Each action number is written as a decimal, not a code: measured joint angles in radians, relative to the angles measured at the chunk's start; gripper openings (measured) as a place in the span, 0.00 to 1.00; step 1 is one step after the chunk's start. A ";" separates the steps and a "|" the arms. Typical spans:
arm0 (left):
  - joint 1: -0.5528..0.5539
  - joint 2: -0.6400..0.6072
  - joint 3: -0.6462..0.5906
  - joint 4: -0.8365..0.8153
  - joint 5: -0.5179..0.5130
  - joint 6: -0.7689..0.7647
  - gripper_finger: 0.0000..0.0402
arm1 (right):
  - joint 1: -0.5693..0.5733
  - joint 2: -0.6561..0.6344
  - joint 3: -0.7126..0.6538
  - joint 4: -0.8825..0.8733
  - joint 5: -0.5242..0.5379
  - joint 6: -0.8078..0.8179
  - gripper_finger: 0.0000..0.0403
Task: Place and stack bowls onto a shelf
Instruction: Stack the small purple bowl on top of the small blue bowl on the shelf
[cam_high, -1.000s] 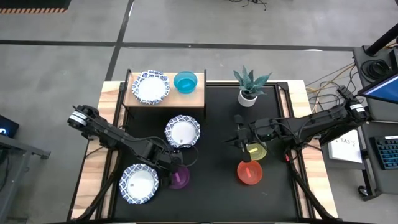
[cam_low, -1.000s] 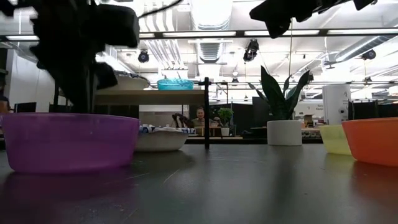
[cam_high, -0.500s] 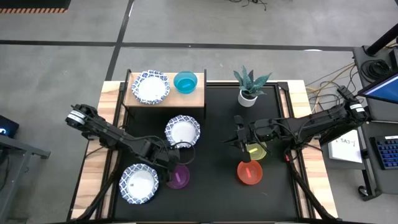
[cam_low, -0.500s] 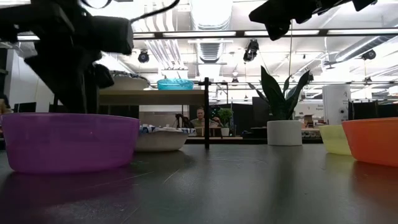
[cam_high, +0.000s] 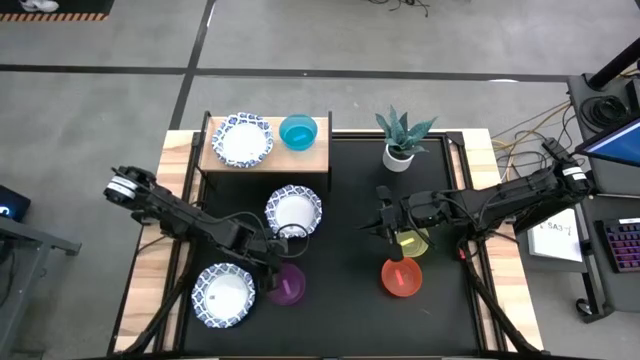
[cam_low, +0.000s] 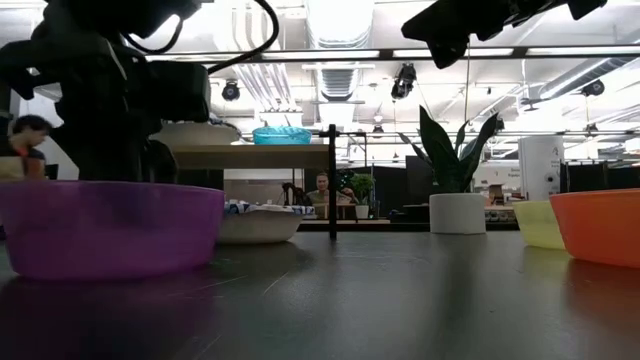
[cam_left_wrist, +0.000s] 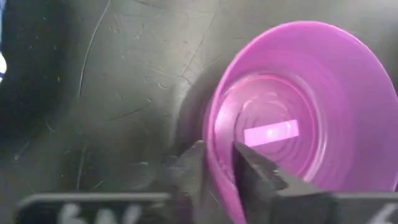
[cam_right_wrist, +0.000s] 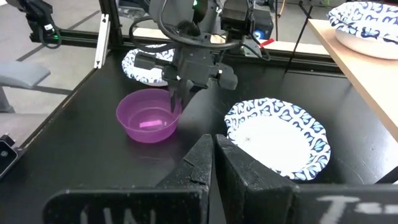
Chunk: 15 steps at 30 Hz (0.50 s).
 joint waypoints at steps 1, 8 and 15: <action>0.000 -0.003 0.000 0.001 0.000 0.001 0.08 | 0.000 0.000 0.000 0.000 0.000 0.000 0.02; 0.000 -0.005 0.000 0.002 0.001 0.003 0.01 | 0.000 0.000 0.000 0.000 0.001 0.001 0.02; 0.000 -0.005 0.000 0.010 0.001 0.008 0.00 | 0.000 0.000 -0.001 0.000 0.001 0.001 0.02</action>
